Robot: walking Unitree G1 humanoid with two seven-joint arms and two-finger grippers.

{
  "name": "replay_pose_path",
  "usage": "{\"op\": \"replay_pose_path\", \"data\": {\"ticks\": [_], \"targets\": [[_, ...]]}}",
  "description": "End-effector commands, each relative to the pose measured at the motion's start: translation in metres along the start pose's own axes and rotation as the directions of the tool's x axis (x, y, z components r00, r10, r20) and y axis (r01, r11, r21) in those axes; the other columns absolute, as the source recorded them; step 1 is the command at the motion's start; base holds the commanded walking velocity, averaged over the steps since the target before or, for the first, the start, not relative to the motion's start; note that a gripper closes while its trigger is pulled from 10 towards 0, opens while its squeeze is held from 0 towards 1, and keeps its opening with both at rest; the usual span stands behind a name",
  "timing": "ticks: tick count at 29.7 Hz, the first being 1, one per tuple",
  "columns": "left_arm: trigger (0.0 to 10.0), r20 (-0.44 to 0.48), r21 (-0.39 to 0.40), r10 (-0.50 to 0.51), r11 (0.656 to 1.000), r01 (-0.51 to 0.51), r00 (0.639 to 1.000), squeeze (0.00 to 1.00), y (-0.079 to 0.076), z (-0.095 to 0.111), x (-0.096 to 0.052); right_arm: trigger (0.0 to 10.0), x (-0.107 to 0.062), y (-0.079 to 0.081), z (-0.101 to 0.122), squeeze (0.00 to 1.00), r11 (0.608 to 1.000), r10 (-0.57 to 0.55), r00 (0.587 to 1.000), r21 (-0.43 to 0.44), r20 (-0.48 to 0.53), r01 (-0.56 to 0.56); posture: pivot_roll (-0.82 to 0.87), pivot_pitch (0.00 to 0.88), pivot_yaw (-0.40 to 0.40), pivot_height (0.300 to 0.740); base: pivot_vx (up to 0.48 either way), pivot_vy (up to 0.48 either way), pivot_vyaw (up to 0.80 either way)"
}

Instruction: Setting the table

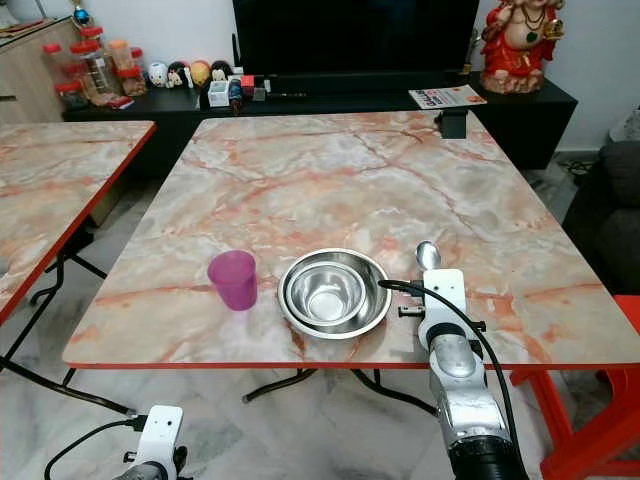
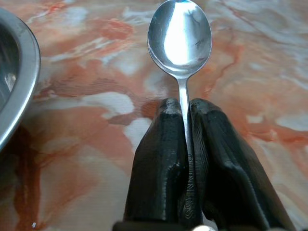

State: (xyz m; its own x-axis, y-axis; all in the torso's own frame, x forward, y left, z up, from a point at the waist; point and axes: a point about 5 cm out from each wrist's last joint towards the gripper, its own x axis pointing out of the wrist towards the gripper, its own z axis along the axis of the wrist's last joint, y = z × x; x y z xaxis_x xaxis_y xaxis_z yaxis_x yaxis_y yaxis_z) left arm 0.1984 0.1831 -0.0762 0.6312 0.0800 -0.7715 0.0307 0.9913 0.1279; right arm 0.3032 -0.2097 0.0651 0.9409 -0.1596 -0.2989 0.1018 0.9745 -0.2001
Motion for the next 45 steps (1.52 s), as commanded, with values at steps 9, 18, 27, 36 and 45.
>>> {"op": "replay_pose_path", "data": {"ticks": [9,18,27,36,45], "targets": [[10.0,-0.001,0.023,0.004,1.0,-0.004,1.0,0.0,0.002,0.0,0.0,10.0,-0.003,0.011,0.004,0.0,0.999,0.054,0.998,0.005,0.01,-0.054,-0.08,0.0,0.049,0.74,0.0,0.0,0.0],[10.0,-0.001,0.027,0.008,1.0,-0.008,1.0,0.0,0.003,0.001,0.0,10.0,-0.003,0.017,0.007,0.0,0.997,0.076,0.997,0.013,0.014,-0.076,-0.08,0.0,0.047,0.74,0.0,0.0,0.0],[10.0,0.001,0.029,0.005,1.0,-0.005,1.0,0.0,0.002,0.002,0.001,10.0,-0.002,0.008,0.007,0.0,0.999,0.032,0.999,0.014,0.012,-0.032,-0.08,0.0,0.052,0.74,0.0,0.0,0.0],[10.0,0.0,0.03,-0.001,1.0,0.001,1.0,0.0,0.001,0.002,0.001,10.0,0.0,-0.004,0.005,0.0,1.0,0.006,1.0,0.004,0.005,-0.006,-0.08,0.0,0.052,0.74,0.0,0.0,0.0],[10.0,-0.001,0.035,0.0,0.999,0.0,1.0,0.0,0.002,0.002,0.001,10.0,0.001,-0.008,0.007,0.0,1.0,0.006,1.0,0.004,0.01,-0.006,-0.08,0.0,0.054,0.74,0.0,0.0,0.0]]}}
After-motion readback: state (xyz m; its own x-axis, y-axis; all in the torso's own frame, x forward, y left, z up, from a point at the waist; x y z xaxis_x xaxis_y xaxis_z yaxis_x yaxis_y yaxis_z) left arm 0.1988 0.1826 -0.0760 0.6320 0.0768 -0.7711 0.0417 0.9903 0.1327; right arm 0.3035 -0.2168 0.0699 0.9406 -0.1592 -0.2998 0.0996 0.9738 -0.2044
